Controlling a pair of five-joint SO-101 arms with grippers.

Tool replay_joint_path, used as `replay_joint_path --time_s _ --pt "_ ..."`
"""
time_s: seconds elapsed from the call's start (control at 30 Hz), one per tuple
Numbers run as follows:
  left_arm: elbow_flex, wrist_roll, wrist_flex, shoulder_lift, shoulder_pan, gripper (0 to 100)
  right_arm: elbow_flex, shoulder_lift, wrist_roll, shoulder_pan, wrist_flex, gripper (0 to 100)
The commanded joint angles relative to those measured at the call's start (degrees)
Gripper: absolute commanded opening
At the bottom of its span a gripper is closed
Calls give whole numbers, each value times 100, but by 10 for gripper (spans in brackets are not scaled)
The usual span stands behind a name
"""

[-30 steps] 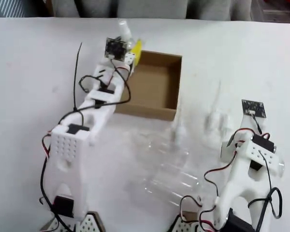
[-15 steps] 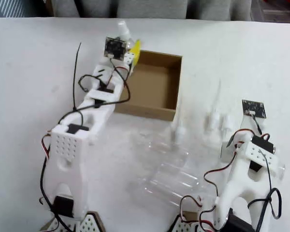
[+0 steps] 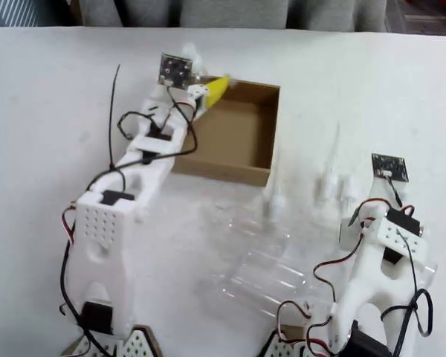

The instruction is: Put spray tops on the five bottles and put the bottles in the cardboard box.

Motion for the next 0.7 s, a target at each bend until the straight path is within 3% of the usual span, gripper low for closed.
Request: replay_joint_path --time_s 0.0,0.67 --pt "53 70 79 -523 -136 381 -26 -145 62 31 -75 17" --pt "220 70 114 -822 -127 381 -18 -145 62 31 -75 17"
